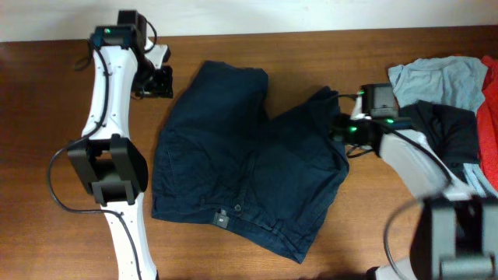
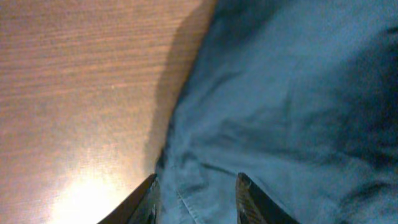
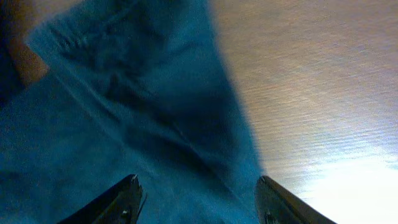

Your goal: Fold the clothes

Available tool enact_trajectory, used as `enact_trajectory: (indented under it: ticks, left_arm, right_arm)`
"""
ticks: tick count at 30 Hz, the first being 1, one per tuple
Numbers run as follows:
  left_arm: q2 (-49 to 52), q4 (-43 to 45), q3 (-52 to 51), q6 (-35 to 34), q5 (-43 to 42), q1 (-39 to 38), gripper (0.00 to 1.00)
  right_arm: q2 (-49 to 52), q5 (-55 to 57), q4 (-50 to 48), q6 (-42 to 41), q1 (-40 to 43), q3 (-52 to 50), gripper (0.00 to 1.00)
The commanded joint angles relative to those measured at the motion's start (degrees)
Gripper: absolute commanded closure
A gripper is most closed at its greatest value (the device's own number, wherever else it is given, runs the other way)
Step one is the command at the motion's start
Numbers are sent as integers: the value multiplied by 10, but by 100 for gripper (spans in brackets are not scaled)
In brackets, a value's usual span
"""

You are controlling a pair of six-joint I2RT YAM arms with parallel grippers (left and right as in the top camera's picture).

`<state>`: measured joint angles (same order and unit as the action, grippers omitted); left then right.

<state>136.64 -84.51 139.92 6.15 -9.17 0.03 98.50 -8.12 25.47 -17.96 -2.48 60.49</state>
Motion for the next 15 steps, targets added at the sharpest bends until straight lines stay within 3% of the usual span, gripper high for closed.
enact_trajectory:
  ticks: [1, 5, 6, 8, 10, 15]
  left_arm:
    - [2, -36, 87, -1, -26, 0, 60]
    - [2, -56, 129, -1, -26, 0, 55]
    - [2, -59, 132, -1, -27, -1, 55]
    - [2, -65, 131, -1, -26, -3, 55]
    - [2, -67, 131, -1, -26, -3, 55]
    - [2, -66, 131, 8, -26, -3, 54]
  right_arm:
    - [50, -22, -36, 42, -30, 1, 36]
    - [64, 16, -70, 42, -35, 1, 37]
    - [63, 42, -68, 42, -34, 7, 58]
    - [59, 50, -57, 42, -26, 19, 80]
    - [44, 63, -19, 37, -7, 40, 90]
    - [14, 88, 75, 9, 56, 95, 96]
